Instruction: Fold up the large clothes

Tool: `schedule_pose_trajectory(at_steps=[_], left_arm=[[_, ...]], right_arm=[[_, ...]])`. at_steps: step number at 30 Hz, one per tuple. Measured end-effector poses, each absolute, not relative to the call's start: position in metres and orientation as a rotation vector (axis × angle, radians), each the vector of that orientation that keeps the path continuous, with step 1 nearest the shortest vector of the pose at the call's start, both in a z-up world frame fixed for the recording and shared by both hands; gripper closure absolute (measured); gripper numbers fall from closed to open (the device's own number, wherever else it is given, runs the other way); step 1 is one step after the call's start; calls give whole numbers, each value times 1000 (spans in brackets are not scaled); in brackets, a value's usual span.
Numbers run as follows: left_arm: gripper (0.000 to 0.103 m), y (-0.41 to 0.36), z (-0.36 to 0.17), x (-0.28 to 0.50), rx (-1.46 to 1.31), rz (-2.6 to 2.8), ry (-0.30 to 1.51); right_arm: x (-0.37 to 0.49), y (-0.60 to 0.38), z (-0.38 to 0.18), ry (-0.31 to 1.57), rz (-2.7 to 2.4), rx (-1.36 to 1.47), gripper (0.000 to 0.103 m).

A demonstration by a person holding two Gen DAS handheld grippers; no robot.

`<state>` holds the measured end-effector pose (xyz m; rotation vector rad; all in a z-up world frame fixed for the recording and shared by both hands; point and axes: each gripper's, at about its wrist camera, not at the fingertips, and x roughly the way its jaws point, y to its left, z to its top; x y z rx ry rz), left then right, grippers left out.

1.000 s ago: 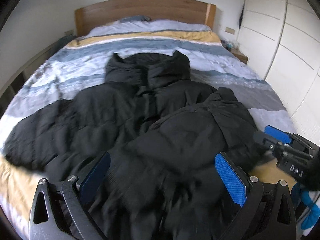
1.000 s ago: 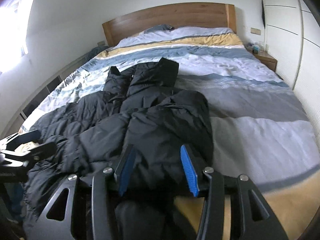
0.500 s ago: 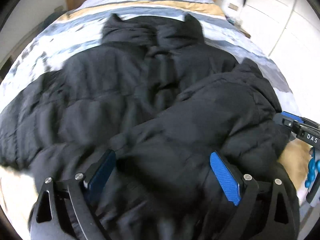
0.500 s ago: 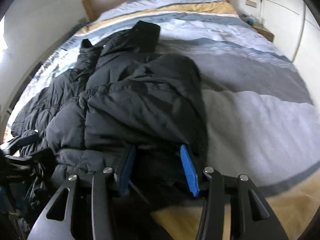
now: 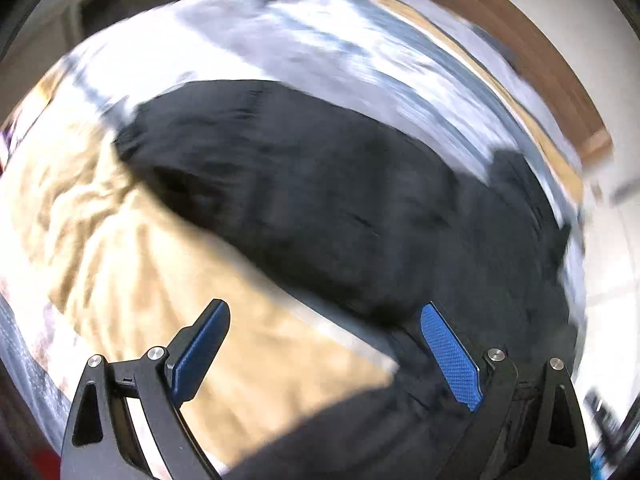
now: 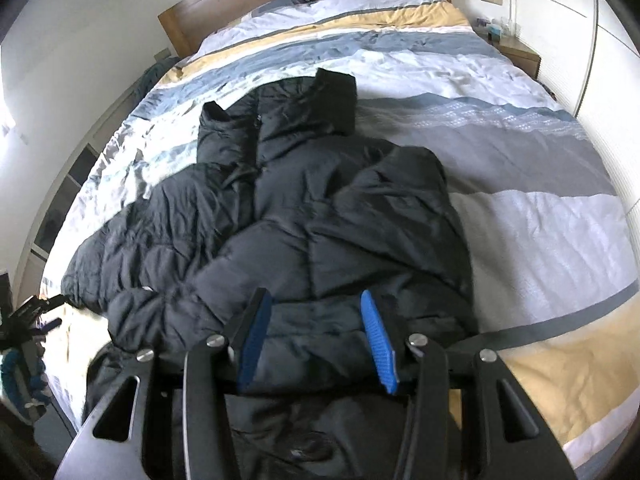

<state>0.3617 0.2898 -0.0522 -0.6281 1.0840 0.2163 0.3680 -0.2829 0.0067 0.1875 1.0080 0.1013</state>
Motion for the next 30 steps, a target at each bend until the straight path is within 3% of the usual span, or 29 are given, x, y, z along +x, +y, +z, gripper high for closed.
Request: schedule_pose_trajectory(at_steps=[7,14,15,16,17,19,20,23,30], left_arm=[[8,393,-105,376,-944,339,1011],[12,434,-146,393,-1126,398,987],[16,436,-148,396,-1157,400,972],[29,436,-149,399,-1180,396,961],[52,437,-150,403,-1201,374,948],[78,434,-148,406,-1249,324,925],[86,432,-142,408,-1245,317,915],[93,424,-125,417,-1191,300,907],[94,361,-41,442,-949,120,845]], right_arm=[[386,-252,24,1034,73,146,58],[398,-245,35,1051,29,119,58],[399,-245,36,1053,21,117,58],[399,-247,37,1055,11,117,58],[399,-248,37,1057,3,120,58],[397,-253,38,1065,-13,136,58],[396,-254,38,1067,-19,142,58],[393,-261,41,1068,-39,151,58],[389,-273,56,1029,-52,179,58]])
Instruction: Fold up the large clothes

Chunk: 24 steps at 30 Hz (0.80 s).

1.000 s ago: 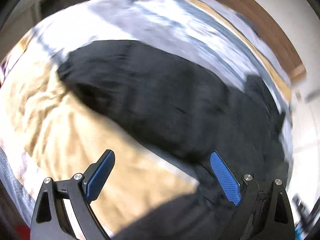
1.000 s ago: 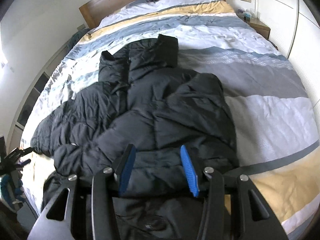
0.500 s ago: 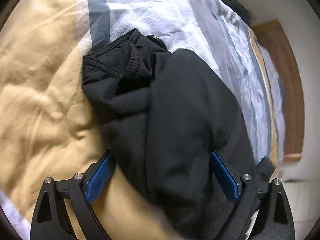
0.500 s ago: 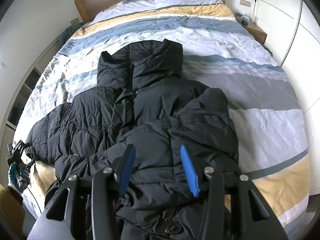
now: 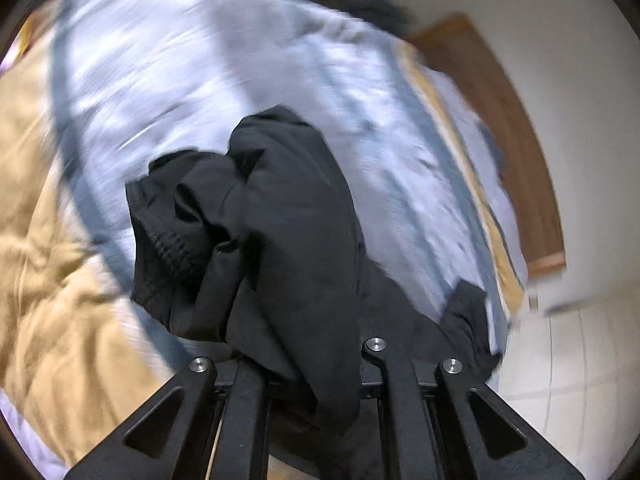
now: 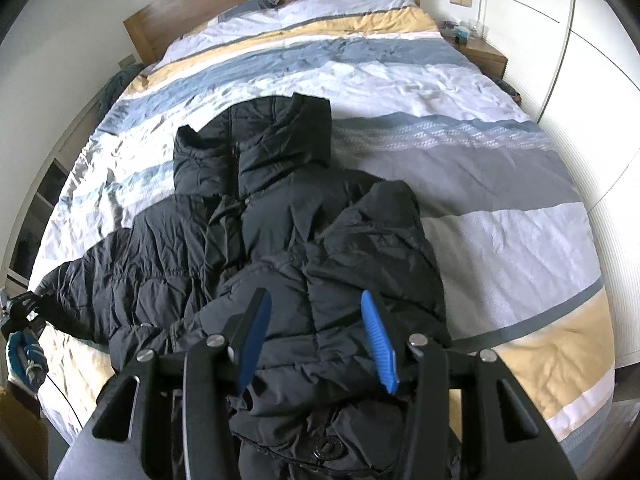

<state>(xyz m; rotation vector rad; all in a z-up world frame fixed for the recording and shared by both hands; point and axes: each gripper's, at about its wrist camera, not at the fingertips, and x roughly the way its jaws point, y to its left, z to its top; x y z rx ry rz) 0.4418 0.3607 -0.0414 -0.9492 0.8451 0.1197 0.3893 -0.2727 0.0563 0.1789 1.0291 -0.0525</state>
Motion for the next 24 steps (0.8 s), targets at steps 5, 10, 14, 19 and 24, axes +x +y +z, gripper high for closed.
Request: schedule_pose_trajectory(at_steps=[5,10,14,19,24], left_arm=[[94,301,13,453,-806,-38,815],[95,215,47,454,-631,-242,858],[95,138,48,444,-496,-397,926],[95,62,15,426,-306,-496,1027],[94,28,-19,408,-216,-531,1111]], right_arm=[[385,-281,65,996,-50,235,58],[376,-289,76,957,-37,260,57],[367,-300,78,939,-43,288,57],[352,-315,69,942,-57,322,57],[337,-330,59,959,-80,333,57]])
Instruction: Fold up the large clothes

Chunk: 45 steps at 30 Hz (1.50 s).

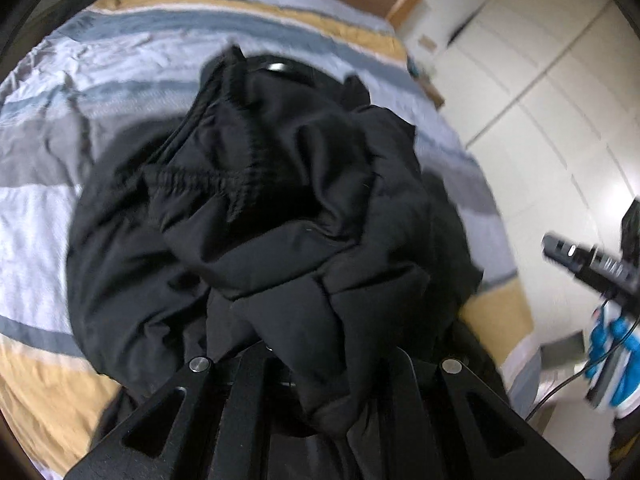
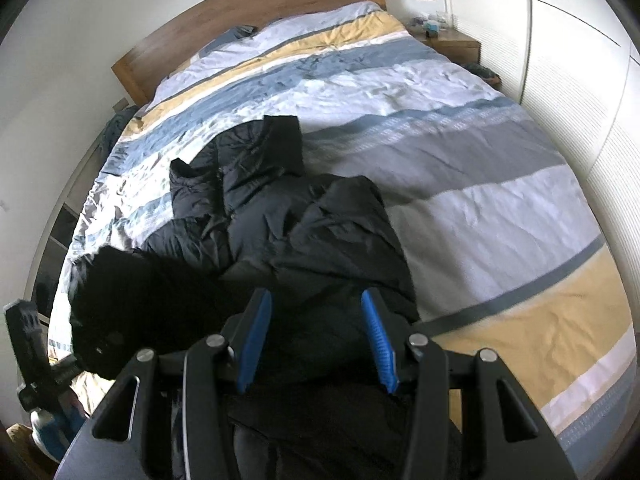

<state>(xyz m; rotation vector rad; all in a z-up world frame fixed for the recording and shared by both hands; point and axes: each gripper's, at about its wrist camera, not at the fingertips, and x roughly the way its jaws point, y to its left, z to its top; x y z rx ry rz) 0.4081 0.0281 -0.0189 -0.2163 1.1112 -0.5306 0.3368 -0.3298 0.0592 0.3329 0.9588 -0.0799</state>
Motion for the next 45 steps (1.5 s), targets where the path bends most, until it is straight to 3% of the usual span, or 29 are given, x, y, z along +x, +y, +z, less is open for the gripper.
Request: schedule_pose_trajectory(at_steps=[3,11,21,27,37,45], left_arm=[[93,19,-34,404,-184,-543,1149],[61,5,-44,389,-151,-606,1206],[55,24,-17,364,-144,-649,1178],[51,70,-11,395,-145,-471,1131],[50,98,-55,437,-118,-330,1172],[49,93,-85,424,-122,-350,1177]], right_arm=[[330,-338,53,969,-91,345,57],[324,-335,43,987,-73,340,57],[341,-293,34,1014,40,282,57],[363,-234,30,1016,183,176,57],[381,-145,-17,1105,400,14,57],[374,-150,-67,1190,376,-30,57]])
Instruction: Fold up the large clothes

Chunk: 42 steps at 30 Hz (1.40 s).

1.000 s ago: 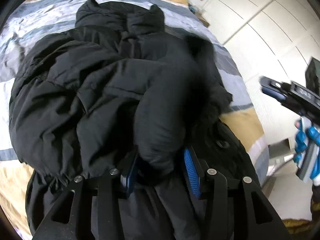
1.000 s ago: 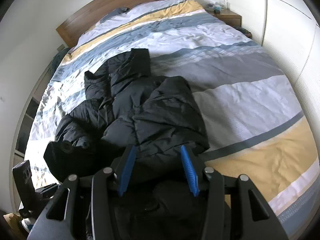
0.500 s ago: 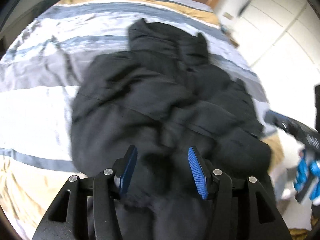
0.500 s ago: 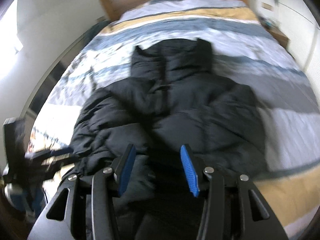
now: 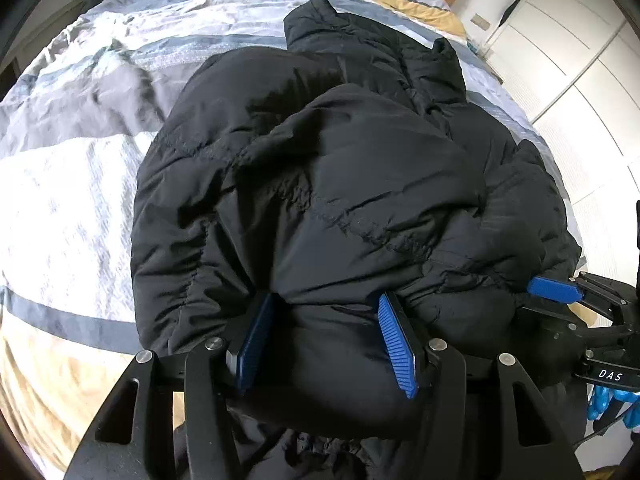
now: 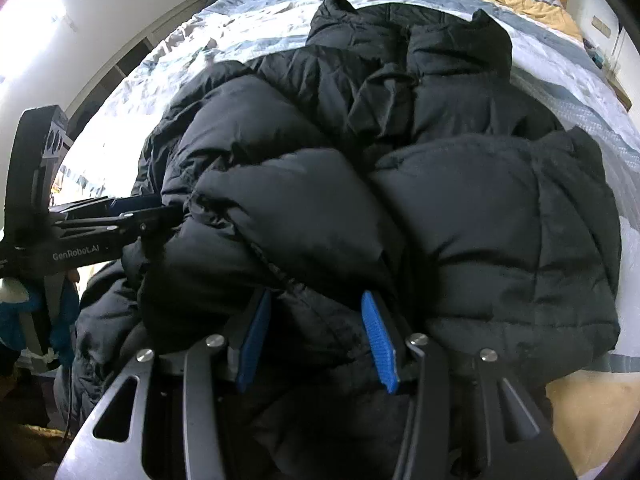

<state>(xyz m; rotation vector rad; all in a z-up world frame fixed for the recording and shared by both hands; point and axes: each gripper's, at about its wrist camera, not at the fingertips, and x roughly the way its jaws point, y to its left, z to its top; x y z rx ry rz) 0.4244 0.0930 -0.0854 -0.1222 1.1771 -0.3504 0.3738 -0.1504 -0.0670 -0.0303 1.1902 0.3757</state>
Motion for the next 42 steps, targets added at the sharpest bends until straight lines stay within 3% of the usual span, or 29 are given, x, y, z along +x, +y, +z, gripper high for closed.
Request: schedule_pose_trajectory(at_steps=[7,13,22,42], left_arm=[[48,88,-73,416,-62,-346,1171],[37,75,-57,404,2,-316,1116],[36,59,-64,397,88,-288,1121],[22,59,-78,404,98,-253,1138]], right_arm=[[360,-157,-68,1190,364,-46,57],[349,-162,-47,1158,335,-29,57],[343,-165,-65,1215,298,-69,57],[353,-165,-83,1250,306,-80,56]])
